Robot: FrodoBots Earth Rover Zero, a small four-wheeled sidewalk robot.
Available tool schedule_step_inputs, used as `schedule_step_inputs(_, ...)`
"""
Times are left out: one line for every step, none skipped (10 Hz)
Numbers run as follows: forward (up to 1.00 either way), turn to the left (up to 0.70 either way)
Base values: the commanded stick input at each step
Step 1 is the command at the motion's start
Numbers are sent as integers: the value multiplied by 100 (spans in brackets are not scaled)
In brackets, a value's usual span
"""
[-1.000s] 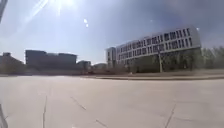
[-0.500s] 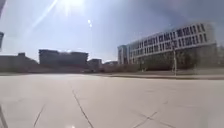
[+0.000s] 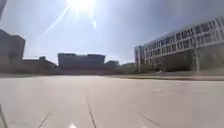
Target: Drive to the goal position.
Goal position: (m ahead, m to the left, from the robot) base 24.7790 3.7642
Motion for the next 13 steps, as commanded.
schedule_step_inputs(100,4)
schedule_step_inputs(100,4)
schedule_step_inputs(100,4)
schedule_step_inputs(100,4)
schedule_step_inputs(100,4)
schedule_step_inputs(100,4)
schedule_step_inputs(100,4)
schedule_step_inputs(100,4)
schedule_step_inputs(100,4)
schedule_step_inputs(100,4)
schedule_step_inputs(100,4)
schedule_step_inputs(100,4)
schedule_step_inputs(100,4)
